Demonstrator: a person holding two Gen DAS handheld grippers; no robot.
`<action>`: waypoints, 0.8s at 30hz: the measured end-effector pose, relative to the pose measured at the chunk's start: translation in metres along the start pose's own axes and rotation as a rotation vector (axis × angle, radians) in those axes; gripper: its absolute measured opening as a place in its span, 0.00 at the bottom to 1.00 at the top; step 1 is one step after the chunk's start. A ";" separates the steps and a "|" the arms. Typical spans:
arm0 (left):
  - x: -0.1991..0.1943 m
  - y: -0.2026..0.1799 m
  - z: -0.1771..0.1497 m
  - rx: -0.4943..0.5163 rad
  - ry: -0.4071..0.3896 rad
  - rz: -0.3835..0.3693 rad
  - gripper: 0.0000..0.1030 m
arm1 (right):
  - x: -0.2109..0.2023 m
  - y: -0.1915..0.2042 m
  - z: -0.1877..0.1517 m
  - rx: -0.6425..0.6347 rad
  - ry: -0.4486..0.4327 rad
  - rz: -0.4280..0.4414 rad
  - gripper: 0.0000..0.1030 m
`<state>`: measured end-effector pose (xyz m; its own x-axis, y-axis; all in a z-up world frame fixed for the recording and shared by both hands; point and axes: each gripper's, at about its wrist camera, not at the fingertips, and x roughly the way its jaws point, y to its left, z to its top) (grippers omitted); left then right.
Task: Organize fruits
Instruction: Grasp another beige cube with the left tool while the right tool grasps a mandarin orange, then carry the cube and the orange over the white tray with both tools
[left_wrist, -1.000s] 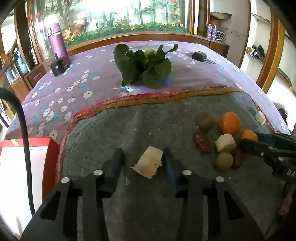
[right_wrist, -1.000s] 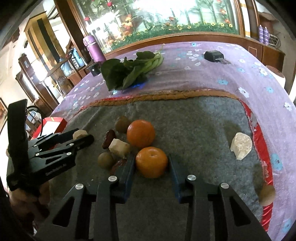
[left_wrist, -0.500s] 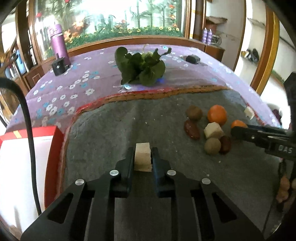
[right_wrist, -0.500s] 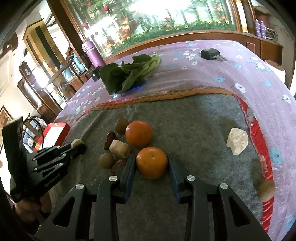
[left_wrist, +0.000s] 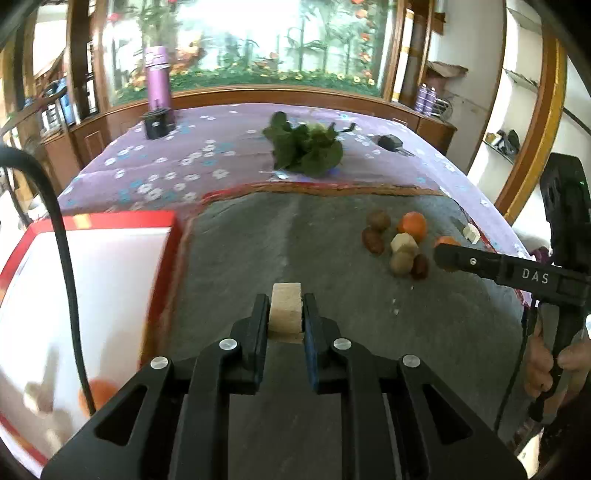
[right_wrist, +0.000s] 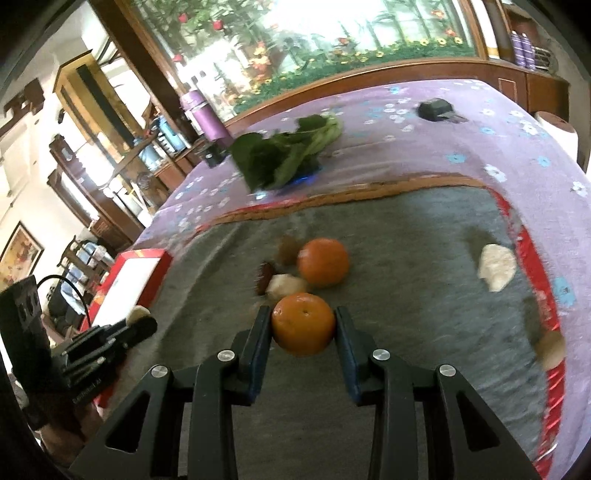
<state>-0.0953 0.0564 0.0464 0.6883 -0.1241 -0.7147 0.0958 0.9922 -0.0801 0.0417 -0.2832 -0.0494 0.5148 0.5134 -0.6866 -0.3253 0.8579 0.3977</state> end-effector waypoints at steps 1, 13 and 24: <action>-0.007 0.005 -0.003 -0.012 -0.008 0.001 0.14 | 0.001 0.011 -0.001 -0.019 0.006 0.010 0.34; -0.072 0.093 -0.032 -0.157 -0.087 0.192 0.14 | 0.036 0.159 -0.015 -0.212 0.054 0.188 0.33; -0.067 0.151 -0.060 -0.273 -0.047 0.246 0.14 | 0.084 0.250 -0.041 -0.327 0.137 0.237 0.33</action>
<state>-0.1696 0.2158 0.0406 0.6997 0.1244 -0.7035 -0.2675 0.9587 -0.0965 -0.0285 -0.0261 -0.0324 0.2927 0.6694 -0.6828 -0.6677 0.6543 0.3552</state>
